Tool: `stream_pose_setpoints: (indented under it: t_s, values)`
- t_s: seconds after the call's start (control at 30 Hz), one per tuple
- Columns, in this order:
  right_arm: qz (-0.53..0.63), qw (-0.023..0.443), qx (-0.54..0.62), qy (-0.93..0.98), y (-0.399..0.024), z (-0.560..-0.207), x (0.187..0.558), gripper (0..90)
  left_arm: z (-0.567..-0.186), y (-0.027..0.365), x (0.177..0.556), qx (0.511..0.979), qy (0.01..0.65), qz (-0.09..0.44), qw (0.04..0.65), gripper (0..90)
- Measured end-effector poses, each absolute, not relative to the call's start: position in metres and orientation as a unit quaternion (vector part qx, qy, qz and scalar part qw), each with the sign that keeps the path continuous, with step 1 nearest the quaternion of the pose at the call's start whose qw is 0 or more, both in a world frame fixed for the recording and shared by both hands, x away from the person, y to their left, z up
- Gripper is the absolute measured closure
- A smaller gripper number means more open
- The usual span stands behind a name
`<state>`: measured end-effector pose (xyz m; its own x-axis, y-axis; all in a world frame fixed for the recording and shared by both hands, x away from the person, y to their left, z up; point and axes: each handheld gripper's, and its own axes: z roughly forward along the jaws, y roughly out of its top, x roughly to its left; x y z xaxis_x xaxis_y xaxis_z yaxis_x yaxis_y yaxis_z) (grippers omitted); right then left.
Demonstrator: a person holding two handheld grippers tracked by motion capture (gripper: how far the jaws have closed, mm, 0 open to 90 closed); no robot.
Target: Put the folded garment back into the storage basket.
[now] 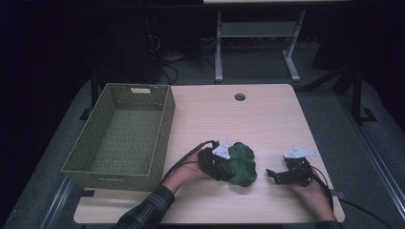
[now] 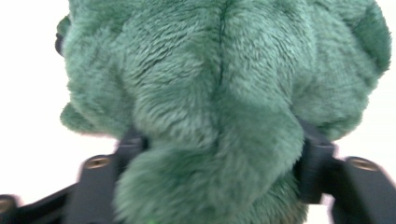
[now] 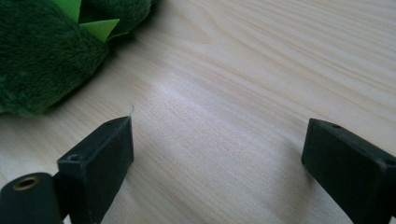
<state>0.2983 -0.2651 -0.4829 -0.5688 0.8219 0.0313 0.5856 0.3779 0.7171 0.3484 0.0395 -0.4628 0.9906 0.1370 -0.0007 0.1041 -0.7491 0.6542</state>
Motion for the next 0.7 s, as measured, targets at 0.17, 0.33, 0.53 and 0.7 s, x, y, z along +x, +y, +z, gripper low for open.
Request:
stream_pose_setpoints:
  t_s: [0.17, 0.33, 0.53, 0.7]
  values:
    - [0.351, 0.168, 0.433, 0.813, -0.265, -0.483, 0.298, 8.8, -0.461, 0.041, 0.35, 0.933, 0.084, 0.016, 0.35, 62.4]
    - [0.351, 0.168, 0.433, 0.813, -0.265, -0.483, 0.298, 8.8, -0.459, 0.042, 0.351, 0.933, 0.092, 0.01, 0.349, 64.8]
    - [0.351, 0.168, 0.432, 0.814, -0.265, -0.483, 0.299, 8.7, -0.452, 0.045, 0.353, 0.928, 0.112, 0.003, 0.356, 68.3]
    - [0.35, 0.169, 0.432, 0.814, -0.265, -0.483, 0.298, 8.7, -0.444, 0.045, 0.35, 0.926, 0.118, 0.01, 0.358, 69.5]
